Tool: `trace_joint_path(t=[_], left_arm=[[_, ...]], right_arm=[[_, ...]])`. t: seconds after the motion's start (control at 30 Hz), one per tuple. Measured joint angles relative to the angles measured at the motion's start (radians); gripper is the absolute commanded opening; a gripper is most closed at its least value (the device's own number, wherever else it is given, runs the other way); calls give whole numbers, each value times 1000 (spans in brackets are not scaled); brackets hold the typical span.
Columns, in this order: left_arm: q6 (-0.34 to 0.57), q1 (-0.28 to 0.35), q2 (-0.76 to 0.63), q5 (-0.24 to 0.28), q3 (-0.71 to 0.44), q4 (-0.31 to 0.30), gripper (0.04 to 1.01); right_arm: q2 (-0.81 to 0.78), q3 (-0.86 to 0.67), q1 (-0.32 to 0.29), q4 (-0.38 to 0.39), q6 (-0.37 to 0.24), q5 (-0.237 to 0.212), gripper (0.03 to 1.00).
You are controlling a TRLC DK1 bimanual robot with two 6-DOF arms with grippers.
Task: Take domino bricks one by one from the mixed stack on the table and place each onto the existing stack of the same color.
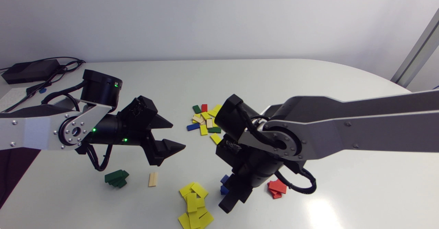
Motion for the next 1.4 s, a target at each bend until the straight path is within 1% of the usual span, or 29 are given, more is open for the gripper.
trace_joint_path(t=[0.33, 0.6, 0.73, 0.9, 1.17, 1.4], left_arm=[[-10, -20, 6, -11, 0, 3, 1005], [-10, -23, 20, -11, 0, 3, 1005], [-10, -23, 20, -11, 0, 3, 1005], [-10, -23, 20, -11, 0, 3, 1005], [-10, -23, 20, -11, 0, 3, 1005], [-10, -29, 20, -11, 0, 3, 1005]], right_arm=[[15, -14, 6, 8, -7, 0, 166], [60, -14, 17, 19, -8, -1, 167], [74, -14, 17, 37, -17, -1, 166], [86, -14, 17, 41, -22, 0, 167], [95, -12, 7, 45, -22, 2, 174], [95, -10, -10, 52, -23, 19, 174]])
